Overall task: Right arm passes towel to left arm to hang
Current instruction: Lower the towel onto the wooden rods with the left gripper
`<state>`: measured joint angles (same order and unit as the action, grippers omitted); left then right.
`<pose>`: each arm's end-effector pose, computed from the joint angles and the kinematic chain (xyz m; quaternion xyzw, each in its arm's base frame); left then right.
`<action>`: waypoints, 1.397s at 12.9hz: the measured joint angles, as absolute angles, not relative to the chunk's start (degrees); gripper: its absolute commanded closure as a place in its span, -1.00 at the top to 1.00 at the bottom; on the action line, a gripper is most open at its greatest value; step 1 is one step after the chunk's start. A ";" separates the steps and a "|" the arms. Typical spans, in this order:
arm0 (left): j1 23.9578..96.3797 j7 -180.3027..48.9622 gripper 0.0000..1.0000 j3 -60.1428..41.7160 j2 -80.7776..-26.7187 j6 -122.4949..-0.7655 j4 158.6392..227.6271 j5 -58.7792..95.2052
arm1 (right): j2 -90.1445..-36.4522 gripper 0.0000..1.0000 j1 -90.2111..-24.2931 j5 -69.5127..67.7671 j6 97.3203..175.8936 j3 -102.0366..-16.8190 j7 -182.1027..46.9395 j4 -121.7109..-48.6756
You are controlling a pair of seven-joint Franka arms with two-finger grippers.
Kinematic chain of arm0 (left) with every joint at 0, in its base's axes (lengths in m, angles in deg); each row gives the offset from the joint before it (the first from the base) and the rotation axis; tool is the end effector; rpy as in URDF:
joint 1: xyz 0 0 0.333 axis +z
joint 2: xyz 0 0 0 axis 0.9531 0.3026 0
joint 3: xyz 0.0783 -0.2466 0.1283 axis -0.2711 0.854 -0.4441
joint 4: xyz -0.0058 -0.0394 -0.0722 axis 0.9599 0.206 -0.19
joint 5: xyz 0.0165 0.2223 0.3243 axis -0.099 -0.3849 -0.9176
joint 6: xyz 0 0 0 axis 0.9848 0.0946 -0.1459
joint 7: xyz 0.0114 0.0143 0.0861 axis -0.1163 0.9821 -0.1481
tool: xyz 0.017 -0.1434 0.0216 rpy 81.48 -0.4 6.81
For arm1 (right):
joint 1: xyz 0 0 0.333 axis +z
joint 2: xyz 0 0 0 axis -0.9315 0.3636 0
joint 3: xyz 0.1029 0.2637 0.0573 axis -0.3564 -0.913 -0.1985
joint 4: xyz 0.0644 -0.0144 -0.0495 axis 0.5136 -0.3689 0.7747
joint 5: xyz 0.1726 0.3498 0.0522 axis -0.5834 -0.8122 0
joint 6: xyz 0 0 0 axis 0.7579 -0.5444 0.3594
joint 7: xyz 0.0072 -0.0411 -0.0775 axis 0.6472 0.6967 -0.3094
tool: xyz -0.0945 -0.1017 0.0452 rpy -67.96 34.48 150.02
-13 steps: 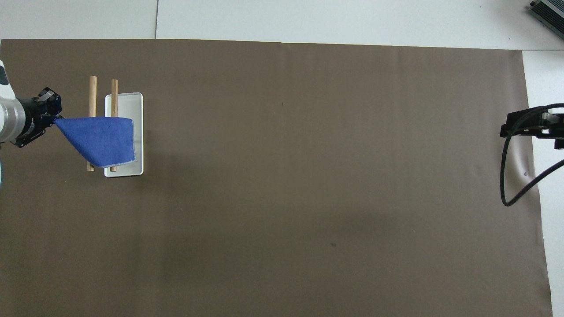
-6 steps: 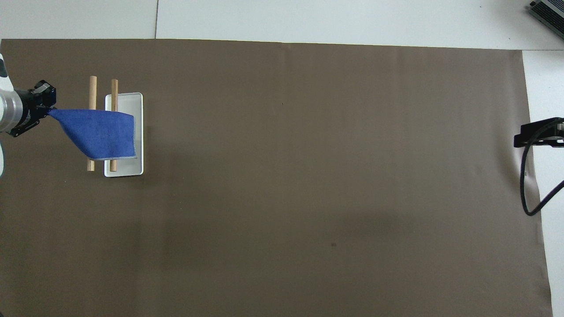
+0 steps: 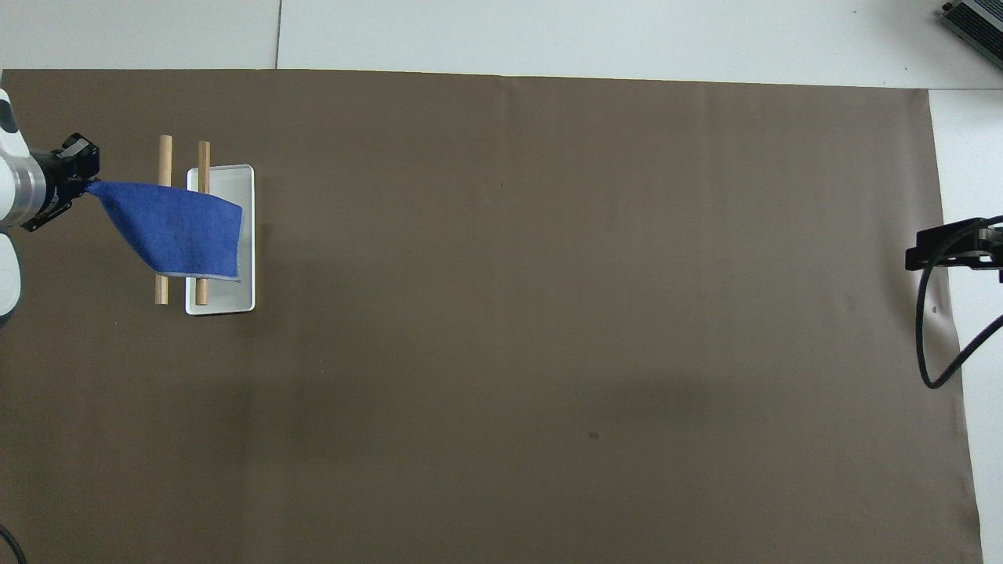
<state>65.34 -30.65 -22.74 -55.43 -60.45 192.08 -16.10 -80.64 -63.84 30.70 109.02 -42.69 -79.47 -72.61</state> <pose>0.6370 0.0409 0.4069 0.8959 0.3989 0.1956 0.0022 0.5431 -0.0485 0.5701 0.9972 -0.0742 0.0070 0.0057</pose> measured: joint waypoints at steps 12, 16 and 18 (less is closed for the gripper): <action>66.05 -31.13 0.72 -22.75 -50.64 -65.99 192.58 -16.10 | -81.15 1.00 -64.18 30.70 108.93 -44.37 -79.47 -73.17; 66.71 -35.86 0.78 -22.80 -50.63 -65.68 192.59 -16.10 | -81.21 1.00 -64.24 30.70 108.74 -44.38 -79.47 -73.18; 67.05 -36.50 0.78 -22.81 -50.63 -65.68 192.52 -16.10 | -81.24 1.00 -64.33 30.70 108.65 -44.38 -79.47 -73.19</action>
<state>67.05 -36.50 -22.81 -50.63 -65.68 192.52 -16.10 -81.24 -64.33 30.70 108.65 -44.38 -79.47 -73.19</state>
